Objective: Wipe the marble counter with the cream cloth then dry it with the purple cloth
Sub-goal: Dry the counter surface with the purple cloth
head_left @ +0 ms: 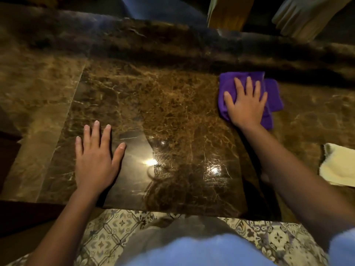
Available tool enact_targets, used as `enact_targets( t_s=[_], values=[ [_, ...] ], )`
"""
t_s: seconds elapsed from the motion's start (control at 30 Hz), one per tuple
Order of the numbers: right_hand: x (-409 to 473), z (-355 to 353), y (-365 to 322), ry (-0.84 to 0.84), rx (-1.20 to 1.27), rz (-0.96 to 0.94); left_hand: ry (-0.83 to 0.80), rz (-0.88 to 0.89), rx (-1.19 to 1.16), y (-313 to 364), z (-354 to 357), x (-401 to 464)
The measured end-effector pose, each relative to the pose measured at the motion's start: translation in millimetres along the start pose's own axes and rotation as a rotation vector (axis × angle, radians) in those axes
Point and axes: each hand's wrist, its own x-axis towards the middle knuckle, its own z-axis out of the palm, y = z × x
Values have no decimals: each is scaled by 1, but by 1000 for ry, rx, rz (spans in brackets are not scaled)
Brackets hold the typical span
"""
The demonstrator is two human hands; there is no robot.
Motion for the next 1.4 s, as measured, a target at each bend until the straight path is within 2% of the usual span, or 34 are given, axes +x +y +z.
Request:
enact_targets(
  t_s=[0.1, 0.2, 0.43, 0.6, 0.83, 0.97, 1.13, 1.3, 1.4],
  values=[
    [30, 4, -44, -54, -5, -42, -2, 17, 10, 3, 1, 2],
    [18, 14, -90, -98, -14, -164, -22, 10, -3, 2, 1, 1],
    [-86, 19, -139, -124, -5, -403, -19, 32, -74, -7, -6, -6],
    [-179, 16, -100, -99, 41, -491, -6, 139, -136, -45, -18, -1],
    [-271, 4, 15, -67, -51, -348, -16, -19, -48, -83, -16, -29],
    [-254, 1, 42, -43, -57, -204, -5, -29, -62, -89, -13, -34],
    [-192, 2, 21, 32, -36, -89, 19, -35, -54, -83, -14, -33],
    [-122, 7, -42, 2, -12, -5, 41, -43, -40, -79, -16, -33],
    [-94, 16, -104, -63, -46, -87, 45, -24, -34, -83, -16, -32]
  ],
)
